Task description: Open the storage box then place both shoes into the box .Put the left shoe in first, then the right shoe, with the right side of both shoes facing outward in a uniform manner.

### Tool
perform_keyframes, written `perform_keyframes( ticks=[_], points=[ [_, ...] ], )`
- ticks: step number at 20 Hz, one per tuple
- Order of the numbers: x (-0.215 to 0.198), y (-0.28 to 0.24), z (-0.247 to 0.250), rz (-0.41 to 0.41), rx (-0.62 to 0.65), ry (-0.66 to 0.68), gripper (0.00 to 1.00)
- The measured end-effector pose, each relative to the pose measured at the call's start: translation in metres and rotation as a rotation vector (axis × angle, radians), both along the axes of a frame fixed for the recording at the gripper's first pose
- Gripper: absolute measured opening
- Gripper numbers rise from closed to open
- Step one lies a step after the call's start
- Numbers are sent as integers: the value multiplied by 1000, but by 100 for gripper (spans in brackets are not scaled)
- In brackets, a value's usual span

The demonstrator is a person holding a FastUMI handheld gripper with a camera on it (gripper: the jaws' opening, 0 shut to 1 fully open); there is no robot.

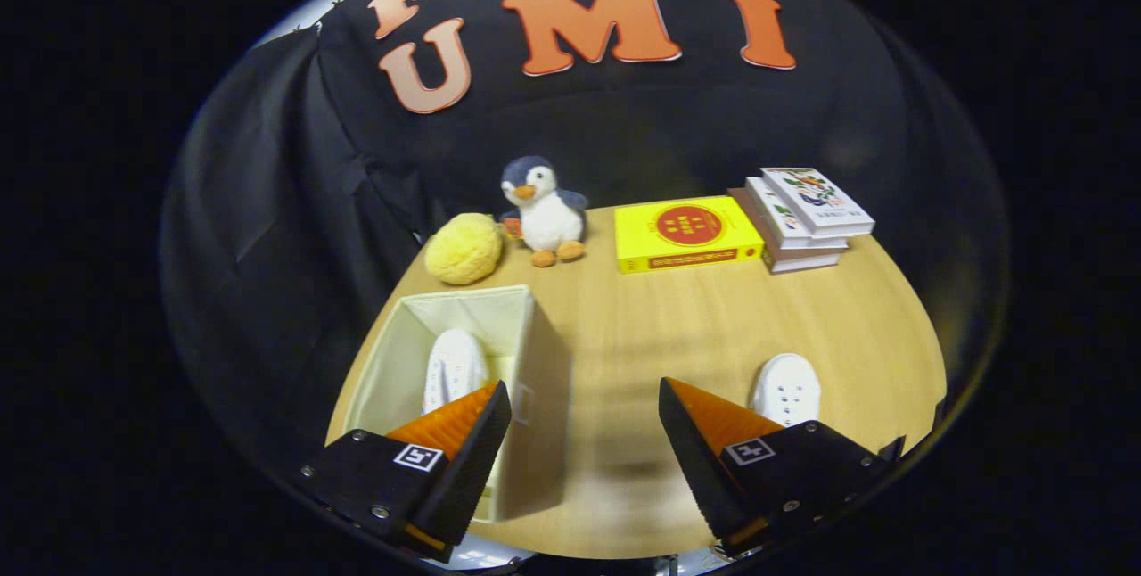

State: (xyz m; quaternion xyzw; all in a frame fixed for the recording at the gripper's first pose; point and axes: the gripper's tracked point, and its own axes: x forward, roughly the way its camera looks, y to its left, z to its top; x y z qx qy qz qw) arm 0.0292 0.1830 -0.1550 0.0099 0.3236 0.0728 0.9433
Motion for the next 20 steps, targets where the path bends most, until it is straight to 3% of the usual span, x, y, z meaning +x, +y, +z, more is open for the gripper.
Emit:
perform_keyframes(
  ticks=[5,15,17,20],
  points=[
    [-13,-109,-44,-118,-87,135,99],
    [-23,-188,-141,-161,-95,388,97],
    [-19,-191,-155,-144,-104,423,90],
    [-20,-192,-171,-88,-143,484,71]
  ],
)
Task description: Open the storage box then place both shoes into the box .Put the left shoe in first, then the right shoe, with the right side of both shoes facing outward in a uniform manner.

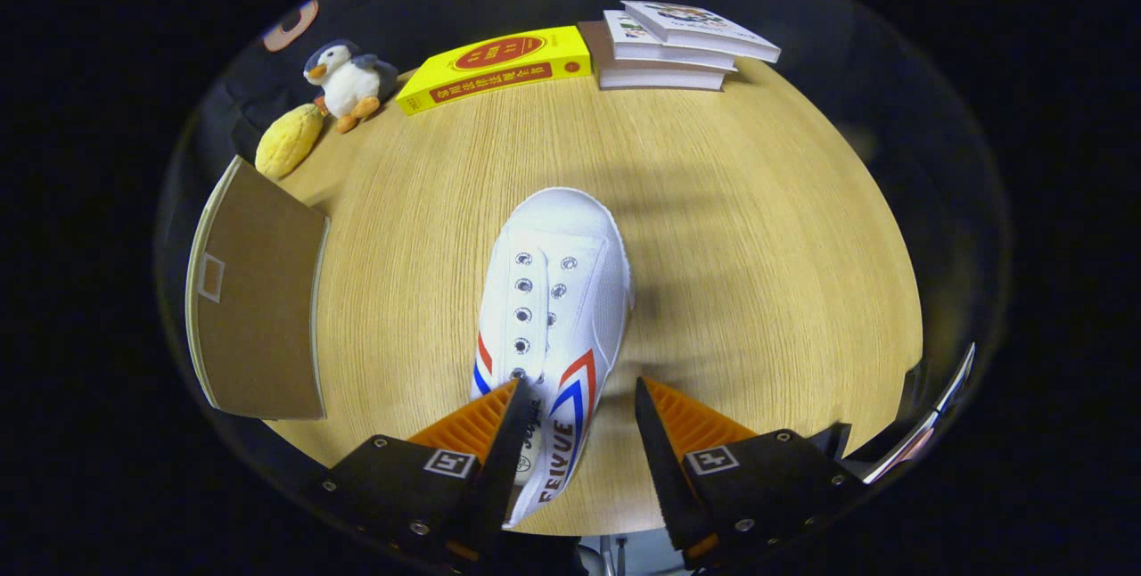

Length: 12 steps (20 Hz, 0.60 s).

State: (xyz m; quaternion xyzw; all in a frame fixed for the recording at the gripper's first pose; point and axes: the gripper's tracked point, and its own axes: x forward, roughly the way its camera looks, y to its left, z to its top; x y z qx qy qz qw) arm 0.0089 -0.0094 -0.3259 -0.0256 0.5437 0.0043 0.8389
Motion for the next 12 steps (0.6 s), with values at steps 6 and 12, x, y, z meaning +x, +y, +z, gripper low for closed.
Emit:
perform_keyframes(
  ticks=[6,12],
  points=[
    [2,5,-9,18,30,96,43],
    [10,-1,-2,-23,79,-12,1]
  ],
)
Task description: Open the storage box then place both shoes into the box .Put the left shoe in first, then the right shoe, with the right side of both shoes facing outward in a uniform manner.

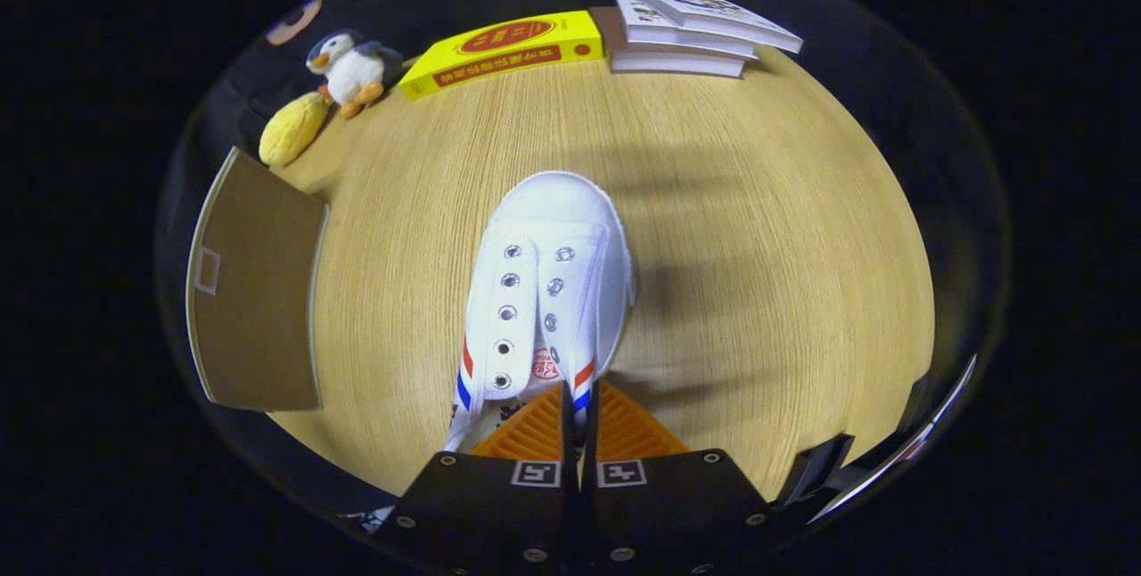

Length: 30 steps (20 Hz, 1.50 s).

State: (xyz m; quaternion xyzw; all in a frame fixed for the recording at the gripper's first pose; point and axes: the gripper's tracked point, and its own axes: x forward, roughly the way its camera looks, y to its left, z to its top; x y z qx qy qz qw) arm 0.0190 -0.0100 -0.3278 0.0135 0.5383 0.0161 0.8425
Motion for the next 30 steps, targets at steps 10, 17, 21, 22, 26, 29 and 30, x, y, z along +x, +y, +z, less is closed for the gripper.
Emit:
perform_keyframes(
  ticks=[10,17,21,22,26,29,30],
  points=[
    [-4,81,100,-7,64,-173,0],
    [-22,196,177,50,181,-259,0],
    [-26,248,199,104,170,-294,0],
    [-25,260,200,115,167,-297,0],
    [-23,297,189,154,145,-287,0],
    [-17,316,171,171,98,-270,1],
    [-13,318,164,173,78,-265,0]
  ],
)
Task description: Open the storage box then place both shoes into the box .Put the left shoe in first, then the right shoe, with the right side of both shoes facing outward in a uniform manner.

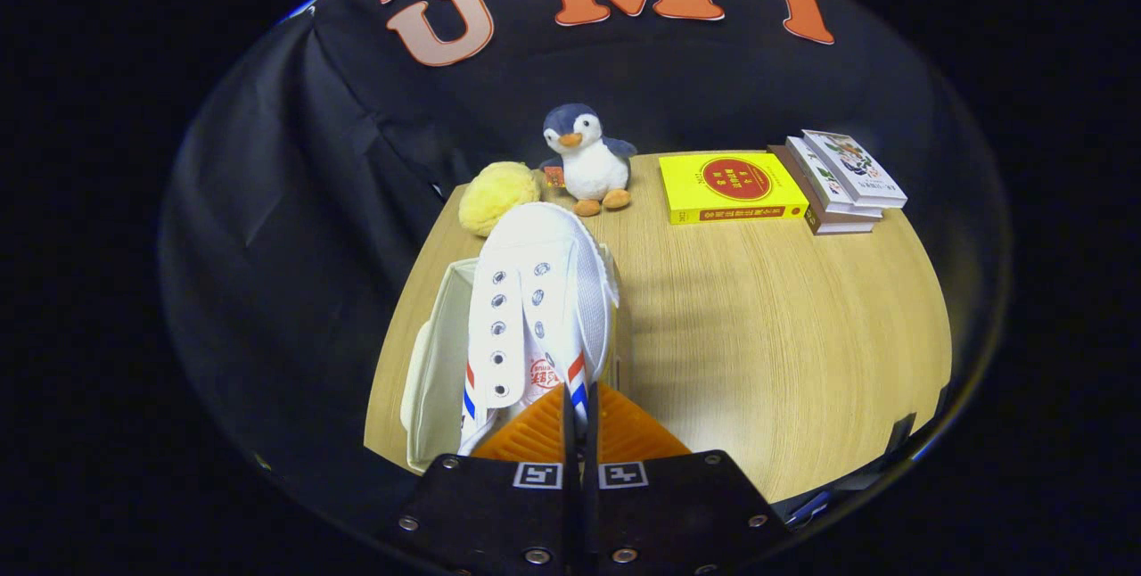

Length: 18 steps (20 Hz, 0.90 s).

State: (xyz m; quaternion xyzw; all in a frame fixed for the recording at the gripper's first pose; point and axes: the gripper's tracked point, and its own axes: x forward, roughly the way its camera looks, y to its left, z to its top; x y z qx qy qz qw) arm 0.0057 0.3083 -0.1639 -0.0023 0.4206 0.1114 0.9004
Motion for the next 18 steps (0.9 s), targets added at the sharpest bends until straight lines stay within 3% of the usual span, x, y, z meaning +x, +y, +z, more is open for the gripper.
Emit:
perform_keyframes(
  ticks=[5,11,15,17,18],
  points=[
    [11,5,-32,0,-110,19,1],
    [12,20,-59,5,-109,51,4],
    [9,30,-26,13,-42,-28,28],
    [5,22,-4,-2,-21,-76,34],
    [3,16,7,-13,-11,-98,41]
  ],
)
